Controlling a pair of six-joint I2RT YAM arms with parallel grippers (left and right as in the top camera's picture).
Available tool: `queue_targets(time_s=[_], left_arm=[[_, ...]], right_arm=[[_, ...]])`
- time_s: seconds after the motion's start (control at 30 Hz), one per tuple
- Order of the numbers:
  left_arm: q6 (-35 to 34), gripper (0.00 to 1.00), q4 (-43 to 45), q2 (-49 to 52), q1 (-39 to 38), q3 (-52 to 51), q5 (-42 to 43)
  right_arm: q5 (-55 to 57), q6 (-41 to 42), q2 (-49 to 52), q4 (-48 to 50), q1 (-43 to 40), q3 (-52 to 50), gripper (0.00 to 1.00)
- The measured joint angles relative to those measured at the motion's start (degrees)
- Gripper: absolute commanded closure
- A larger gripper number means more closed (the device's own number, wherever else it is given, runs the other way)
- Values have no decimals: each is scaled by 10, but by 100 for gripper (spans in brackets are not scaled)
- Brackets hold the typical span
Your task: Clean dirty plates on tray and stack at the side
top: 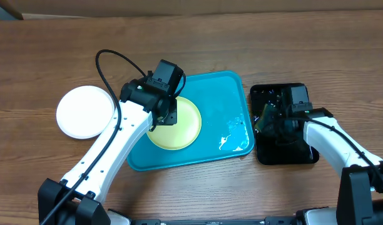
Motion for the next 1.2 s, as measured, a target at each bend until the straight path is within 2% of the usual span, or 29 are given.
queue_targets(time_s=[0.1,0.27,0.4,0.6,0.67,0.8,0.97,1.2], left_arm=[[0,58,0,0,0,0,0],[0,59,-2,0,0,0,0],[0,59,-7,0,0,0,0],[0,57,-7,0,0,0,0],[0,55,-9,0,0,0,0],[-2,39,-12,0,0,0,0],[-2,36,-10,0,0,0,0],[2,35,-3,9,21,0,2]], right_arm=[[25,14,0,6,0,-6,71],[67,27,0,24,0,-7,71],[72,31,0,20,0,-7,63],[80,34,0,-33,0,11,61],[81,34,-2,-56,0,27,60],[82,34,-16,-108,0,68,54],[82,18,-52,-179,0,117,52],[80,10,-73,-246,0,121,49]])
